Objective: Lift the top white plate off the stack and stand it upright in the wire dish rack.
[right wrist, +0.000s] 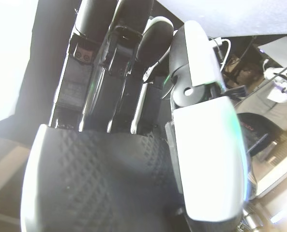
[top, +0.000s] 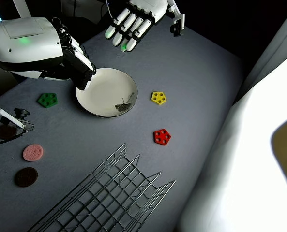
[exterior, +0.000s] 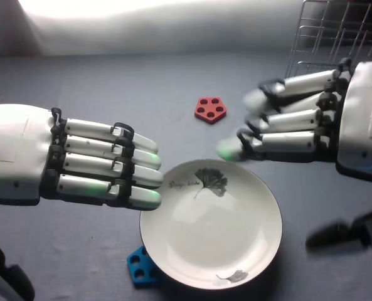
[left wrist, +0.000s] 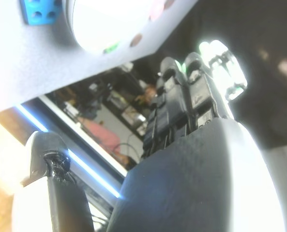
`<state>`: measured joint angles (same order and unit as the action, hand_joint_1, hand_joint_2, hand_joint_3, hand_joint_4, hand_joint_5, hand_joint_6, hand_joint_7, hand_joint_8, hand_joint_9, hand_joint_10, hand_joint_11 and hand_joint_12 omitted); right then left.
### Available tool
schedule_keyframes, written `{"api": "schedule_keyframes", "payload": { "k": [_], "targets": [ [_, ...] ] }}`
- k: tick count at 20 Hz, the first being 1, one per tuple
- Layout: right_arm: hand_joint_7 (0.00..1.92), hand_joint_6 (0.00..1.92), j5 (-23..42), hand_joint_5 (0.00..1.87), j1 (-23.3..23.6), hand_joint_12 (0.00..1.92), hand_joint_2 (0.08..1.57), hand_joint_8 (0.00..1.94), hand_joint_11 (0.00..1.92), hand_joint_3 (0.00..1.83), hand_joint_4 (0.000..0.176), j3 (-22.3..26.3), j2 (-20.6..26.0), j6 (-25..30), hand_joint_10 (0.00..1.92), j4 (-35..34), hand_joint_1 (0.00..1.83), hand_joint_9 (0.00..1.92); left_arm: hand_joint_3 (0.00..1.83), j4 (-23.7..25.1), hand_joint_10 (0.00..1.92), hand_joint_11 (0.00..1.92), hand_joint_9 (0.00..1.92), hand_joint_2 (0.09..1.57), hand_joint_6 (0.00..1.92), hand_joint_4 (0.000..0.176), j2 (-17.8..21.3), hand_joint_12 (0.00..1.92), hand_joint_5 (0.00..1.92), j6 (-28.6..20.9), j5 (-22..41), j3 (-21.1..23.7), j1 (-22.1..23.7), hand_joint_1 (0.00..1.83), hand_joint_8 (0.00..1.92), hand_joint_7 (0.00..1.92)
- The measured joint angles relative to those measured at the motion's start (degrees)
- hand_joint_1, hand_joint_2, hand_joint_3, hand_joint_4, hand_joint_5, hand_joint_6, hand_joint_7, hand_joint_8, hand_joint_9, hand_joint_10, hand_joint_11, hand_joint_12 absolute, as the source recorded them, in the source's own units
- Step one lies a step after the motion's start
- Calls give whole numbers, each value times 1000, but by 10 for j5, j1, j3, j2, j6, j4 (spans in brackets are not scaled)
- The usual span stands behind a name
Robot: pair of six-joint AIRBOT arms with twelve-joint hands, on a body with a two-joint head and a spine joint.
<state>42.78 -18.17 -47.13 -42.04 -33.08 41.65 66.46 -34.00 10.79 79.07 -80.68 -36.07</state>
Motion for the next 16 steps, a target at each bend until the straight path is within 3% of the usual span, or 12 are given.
{"api": "schedule_keyframes", "payload": {
  "k": [16],
  "targets": [
    [106,4,-7,95,-3,60,927,2,160,0,0,-3,-10,-1,1,42,405,127,1,-8,3,77,71,870,4,0,6,114,61,0,4,-3,0,229,2,69]
  ]
}}
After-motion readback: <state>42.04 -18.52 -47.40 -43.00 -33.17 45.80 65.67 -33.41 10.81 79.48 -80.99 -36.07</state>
